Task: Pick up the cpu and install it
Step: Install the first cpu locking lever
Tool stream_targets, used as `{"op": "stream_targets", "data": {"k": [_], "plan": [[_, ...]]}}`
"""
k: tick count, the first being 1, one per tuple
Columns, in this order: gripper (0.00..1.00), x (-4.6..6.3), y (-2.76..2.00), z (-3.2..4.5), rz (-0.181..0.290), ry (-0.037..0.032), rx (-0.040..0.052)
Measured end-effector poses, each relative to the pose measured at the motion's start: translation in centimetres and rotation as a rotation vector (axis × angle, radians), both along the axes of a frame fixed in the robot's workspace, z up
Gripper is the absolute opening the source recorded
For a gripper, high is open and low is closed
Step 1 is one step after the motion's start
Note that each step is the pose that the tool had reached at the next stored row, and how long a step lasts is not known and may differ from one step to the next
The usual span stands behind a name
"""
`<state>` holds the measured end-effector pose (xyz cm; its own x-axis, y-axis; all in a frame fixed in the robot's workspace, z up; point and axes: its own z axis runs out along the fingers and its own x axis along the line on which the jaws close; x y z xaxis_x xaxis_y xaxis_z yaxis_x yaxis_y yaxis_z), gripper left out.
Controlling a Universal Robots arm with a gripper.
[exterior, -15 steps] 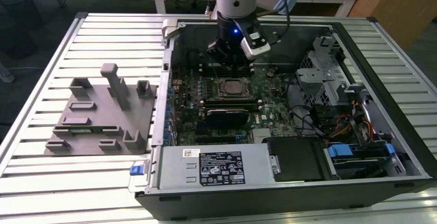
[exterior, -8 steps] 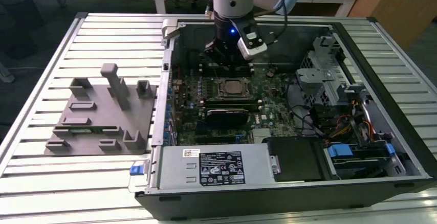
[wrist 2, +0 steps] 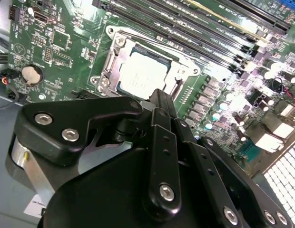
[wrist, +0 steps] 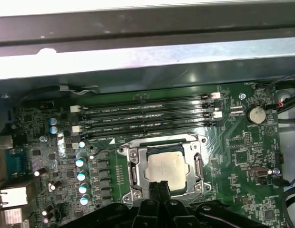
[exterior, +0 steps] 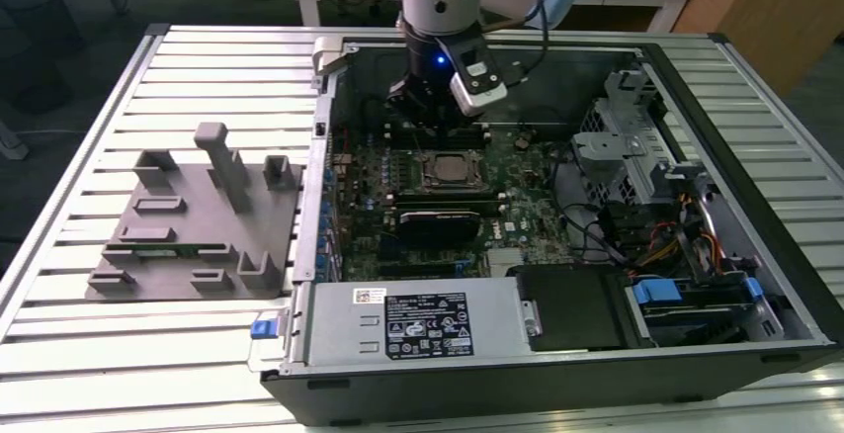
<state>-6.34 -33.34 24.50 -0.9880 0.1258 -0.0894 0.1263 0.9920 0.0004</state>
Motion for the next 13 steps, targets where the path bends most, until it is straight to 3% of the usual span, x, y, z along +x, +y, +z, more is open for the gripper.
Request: {"op": "stream_targets", "data": {"k": [13], "plan": [[0.11,-1.5,0.0,0.0,0.0,0.0,0.0011]]}}
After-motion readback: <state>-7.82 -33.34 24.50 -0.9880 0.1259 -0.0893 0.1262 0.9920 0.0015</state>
